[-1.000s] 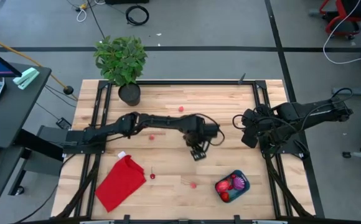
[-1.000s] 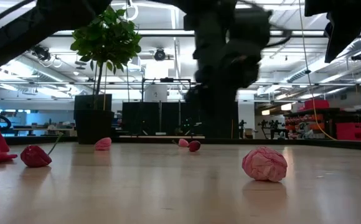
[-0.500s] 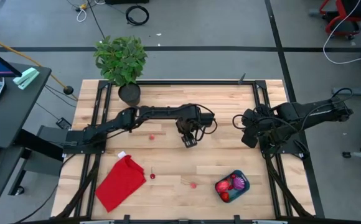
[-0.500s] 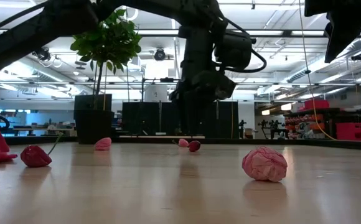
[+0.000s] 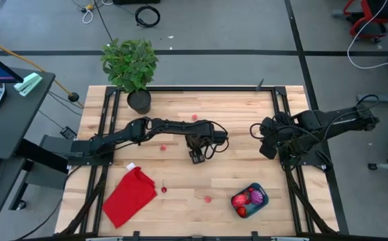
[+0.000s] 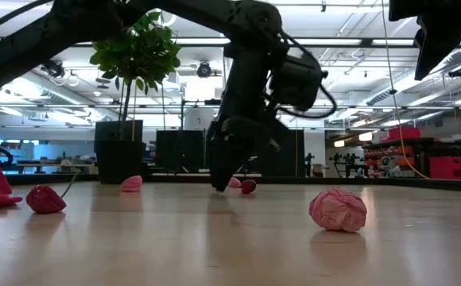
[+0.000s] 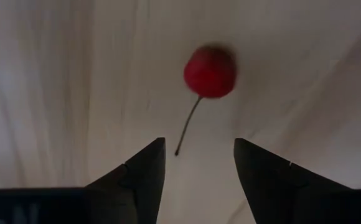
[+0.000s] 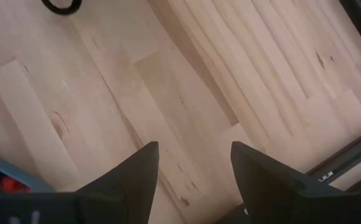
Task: Pick and placing Produce into tupperware
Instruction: Put the top cherry into the bin
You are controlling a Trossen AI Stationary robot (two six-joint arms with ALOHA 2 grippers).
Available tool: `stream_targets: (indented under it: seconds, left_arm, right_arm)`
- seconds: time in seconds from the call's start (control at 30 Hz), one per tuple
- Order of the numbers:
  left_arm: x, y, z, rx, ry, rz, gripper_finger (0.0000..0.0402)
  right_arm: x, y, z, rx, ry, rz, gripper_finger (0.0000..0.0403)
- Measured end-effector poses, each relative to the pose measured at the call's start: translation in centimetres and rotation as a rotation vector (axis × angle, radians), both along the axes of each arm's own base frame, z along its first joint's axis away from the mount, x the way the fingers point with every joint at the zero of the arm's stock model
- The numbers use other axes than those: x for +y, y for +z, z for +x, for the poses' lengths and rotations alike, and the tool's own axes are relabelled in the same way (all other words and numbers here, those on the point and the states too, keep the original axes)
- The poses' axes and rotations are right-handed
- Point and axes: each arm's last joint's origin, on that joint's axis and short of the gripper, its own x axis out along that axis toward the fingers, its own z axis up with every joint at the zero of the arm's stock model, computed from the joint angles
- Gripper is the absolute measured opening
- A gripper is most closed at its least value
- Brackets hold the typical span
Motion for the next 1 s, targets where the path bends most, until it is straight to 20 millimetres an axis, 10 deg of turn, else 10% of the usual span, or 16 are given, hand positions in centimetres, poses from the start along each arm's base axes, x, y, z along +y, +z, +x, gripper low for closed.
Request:
stream_targets:
  seconds: [0.57, 1.0]
  left_arm:
    - [0.1, -1.1, -0.1, -0.004, -0.017, 0.001, 0.0135]
    - [-0.4, -0.3, 0.7, -0.063, -0.025, 0.024, 0.0009]
  right_arm:
    - [0.0, 0.0, 0.1, -0.015, 0.0, 0.003, 0.0211]
    - [0.1, 0.1, 0.4, -0.044, -0.001, 0.008, 0.0211]
